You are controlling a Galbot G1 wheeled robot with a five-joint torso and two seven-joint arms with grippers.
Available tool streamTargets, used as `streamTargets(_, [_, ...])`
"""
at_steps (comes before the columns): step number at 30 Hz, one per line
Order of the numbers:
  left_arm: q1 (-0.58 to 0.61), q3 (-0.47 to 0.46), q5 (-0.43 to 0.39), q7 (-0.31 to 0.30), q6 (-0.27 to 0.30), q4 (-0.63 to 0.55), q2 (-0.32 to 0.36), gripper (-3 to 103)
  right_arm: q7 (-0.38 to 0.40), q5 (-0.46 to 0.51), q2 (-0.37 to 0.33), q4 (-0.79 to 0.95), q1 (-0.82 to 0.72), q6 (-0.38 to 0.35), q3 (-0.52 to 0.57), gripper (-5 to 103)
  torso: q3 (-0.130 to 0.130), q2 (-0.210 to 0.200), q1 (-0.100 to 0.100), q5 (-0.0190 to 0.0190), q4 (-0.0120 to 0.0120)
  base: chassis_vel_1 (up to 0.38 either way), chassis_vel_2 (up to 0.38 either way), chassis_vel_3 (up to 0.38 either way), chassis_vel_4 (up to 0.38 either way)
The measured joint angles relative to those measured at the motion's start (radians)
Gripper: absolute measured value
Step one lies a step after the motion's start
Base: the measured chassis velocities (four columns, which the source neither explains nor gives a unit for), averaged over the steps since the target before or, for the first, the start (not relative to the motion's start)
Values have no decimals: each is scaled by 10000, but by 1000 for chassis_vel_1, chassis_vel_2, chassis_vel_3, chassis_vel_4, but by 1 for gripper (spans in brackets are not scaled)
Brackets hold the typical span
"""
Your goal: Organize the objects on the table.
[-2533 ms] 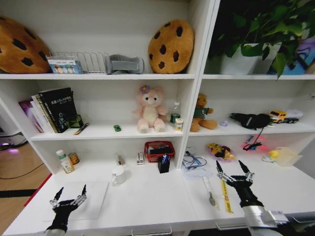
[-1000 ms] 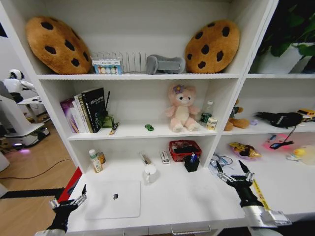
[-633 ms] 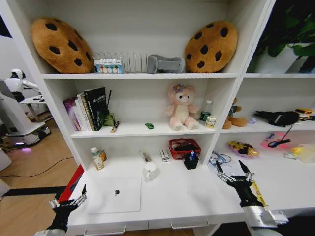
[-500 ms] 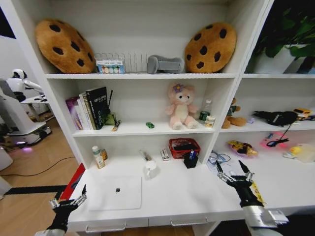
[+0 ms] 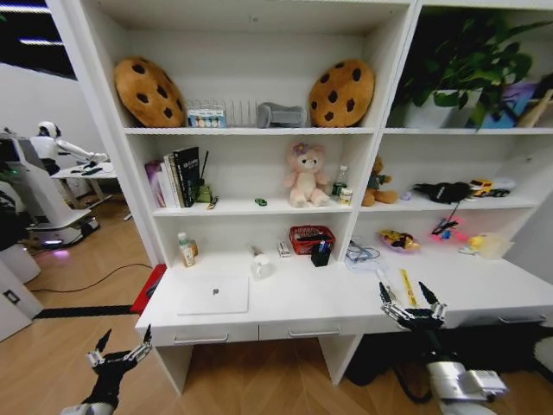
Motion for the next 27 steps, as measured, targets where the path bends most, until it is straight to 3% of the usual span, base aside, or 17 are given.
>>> streamTargets(3, [0,-1,0,0,0,0,0,100,-2,-1,0,2,0,1,-1,100,-4,4,-5,-15,5,283,-298,-270,281])
streamTargets(4, [1,-2,0,0,0,0,0,100,-1,-1,0,1,0,1,-1,100,-3,3,-5,3,1,250,-236,-266,222])
streamTargets(10, [2,-2,0,-2,0,1,0,100,-2,-1,0,2,1,1,-1,100,-4,5,-6,-7,7,185,-179,-191,173])
streamTargets(16, [-1,-2,0,-1,0,0,0,100,-1,-1,0,1,0,0,-1,100,-2,3,-3,-6,-5,-13,-9,-36,14])
streamTargets(19, [-2,-1,0,0,0,0,1,100,-1,0,0,1,5,0,-1,100,2,-3,9,-3,4,-48,53,77,-24])
streamTargets(27, [-1,-1,0,0,0,0,0,100,-1,-1,0,1,4,1,-1,100,-1,0,3,-5,1,-4,7,10,-3])
